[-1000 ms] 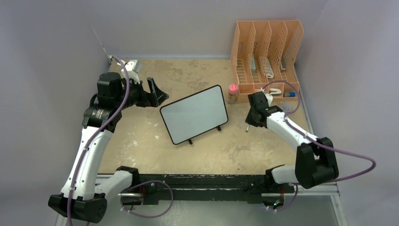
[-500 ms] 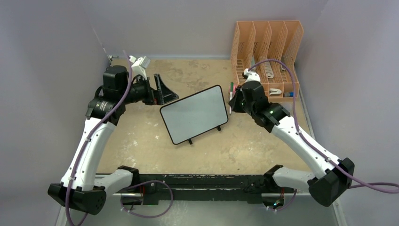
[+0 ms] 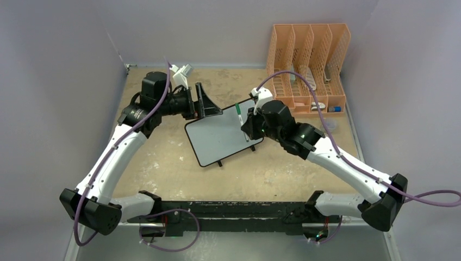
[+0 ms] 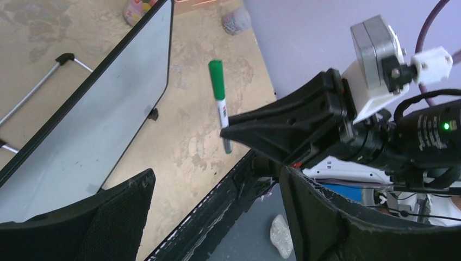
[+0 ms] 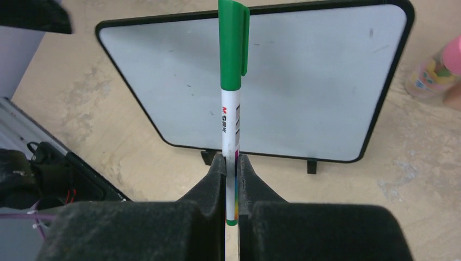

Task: Write a sentence on the whiteboard
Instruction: Pass from the right arm to the left, then open the pen cap from the whiteboard marker.

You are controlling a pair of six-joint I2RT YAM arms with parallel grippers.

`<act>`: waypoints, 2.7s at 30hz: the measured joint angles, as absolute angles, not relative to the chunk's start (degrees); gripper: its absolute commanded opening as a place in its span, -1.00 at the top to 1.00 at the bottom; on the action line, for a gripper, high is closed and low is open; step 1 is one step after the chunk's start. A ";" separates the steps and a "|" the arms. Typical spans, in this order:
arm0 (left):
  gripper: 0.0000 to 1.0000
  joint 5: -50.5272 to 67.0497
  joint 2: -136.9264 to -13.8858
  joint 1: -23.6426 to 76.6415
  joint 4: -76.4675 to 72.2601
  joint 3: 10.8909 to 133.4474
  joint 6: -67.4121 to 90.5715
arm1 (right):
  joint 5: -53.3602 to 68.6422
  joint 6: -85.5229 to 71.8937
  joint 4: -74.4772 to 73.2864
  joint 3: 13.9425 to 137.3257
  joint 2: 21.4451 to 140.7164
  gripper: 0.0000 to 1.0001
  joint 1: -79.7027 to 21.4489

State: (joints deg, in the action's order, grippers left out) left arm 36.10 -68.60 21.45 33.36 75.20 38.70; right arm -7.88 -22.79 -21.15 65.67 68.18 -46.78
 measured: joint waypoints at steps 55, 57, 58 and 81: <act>0.64 23.77 -72.42 25.30 32.34 75.09 44.75 | -20.05 -15.55 -16.19 73.45 78.63 1.00 -61.12; 0.77 23.79 -72.42 25.36 32.38 75.09 44.42 | -20.08 -15.42 -16.16 73.45 78.70 1.00 -61.19; 0.88 23.79 -72.42 25.36 32.45 75.09 44.38 | -20.08 -15.35 -16.16 73.45 78.70 1.00 -61.19; 1.00 15.05 -54.72 21.50 25.58 61.25 64.16 | -4.78 -31.51 6.94 56.18 60.99 -0.82 -49.98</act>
